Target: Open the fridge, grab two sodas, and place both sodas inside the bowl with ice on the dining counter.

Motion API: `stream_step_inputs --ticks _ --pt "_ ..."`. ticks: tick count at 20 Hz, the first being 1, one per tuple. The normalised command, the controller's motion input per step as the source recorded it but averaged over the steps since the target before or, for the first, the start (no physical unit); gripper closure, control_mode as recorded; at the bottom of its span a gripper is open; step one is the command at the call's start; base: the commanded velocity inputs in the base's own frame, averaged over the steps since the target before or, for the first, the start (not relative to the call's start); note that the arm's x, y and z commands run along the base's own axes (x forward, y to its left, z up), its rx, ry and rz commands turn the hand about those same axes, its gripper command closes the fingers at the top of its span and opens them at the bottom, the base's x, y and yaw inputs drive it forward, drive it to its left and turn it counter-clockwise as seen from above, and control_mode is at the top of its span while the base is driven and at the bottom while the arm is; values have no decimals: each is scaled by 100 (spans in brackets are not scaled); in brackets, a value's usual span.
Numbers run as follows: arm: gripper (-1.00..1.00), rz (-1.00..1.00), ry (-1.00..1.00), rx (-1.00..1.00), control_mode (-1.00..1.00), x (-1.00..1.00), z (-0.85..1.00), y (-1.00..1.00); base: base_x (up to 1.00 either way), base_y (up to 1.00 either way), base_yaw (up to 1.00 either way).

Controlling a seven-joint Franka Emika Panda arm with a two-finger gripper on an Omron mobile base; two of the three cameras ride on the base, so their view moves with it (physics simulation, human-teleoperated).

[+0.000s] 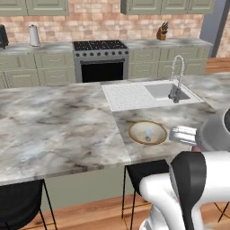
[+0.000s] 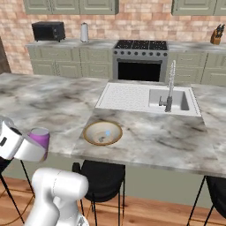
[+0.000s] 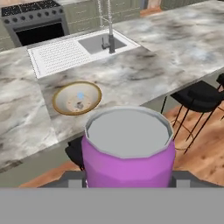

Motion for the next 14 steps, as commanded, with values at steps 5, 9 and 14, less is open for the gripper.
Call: stream_step_inputs --ticks 5,9,14 --pt "100 -14 14 3 -100 100 -8 2 0 0 0" --pt "100 -3 18 6 -100 100 -19 0 0 0 0" --pt "100 1 20 3 -100 100 -58 -4 0 0 0"
